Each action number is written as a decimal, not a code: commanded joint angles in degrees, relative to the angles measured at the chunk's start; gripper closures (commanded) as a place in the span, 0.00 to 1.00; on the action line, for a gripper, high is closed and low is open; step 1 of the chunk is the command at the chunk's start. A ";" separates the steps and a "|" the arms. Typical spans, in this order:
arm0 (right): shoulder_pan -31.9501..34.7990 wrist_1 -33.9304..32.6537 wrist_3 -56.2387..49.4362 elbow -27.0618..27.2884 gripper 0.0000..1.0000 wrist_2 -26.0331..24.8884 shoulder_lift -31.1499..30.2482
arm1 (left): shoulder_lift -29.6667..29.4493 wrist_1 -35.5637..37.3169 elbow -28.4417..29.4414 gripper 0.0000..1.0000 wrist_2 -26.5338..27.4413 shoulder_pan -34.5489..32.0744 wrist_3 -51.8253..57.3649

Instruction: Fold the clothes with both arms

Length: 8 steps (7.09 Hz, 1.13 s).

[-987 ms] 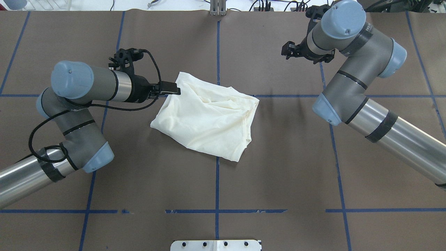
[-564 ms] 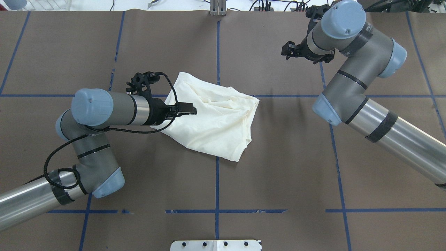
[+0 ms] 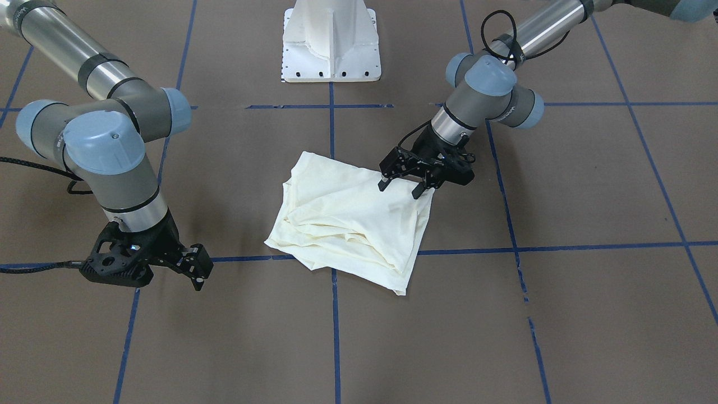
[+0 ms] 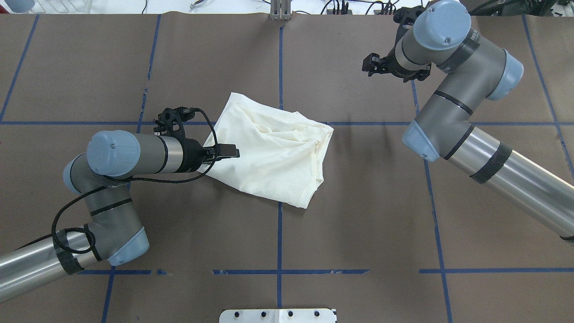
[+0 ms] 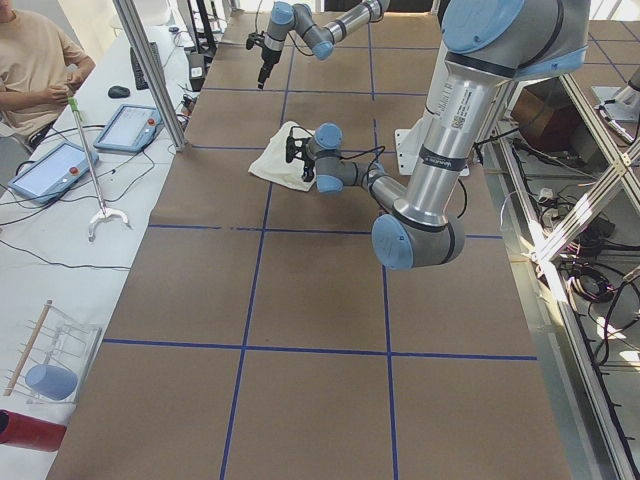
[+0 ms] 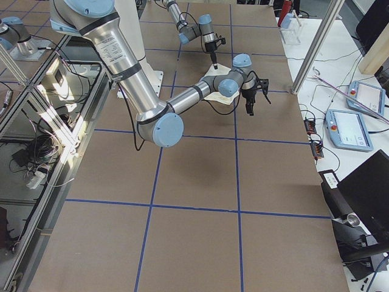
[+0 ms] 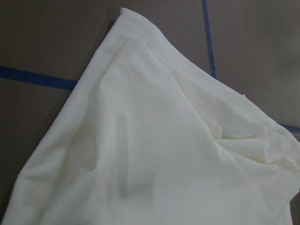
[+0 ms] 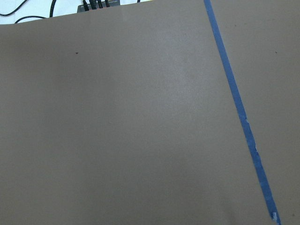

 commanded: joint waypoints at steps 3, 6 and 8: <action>0.00 0.00 -0.09 0.00 0.00 0.18 0.09 | 1.22 0.17 0.01 0.00 0.50 -1.03 4.84; 0.09 -0.44 -0.96 3.31 0.00 0.88 -2.79 | 1.30 1.83 -0.69 0.00 -4.30 -8.21 14.06; 2.35 -0.97 -6.55 12.36 0.00 5.42 -12.18 | 4.27 12.16 -8.12 0.00 -6.53 -11.58 22.83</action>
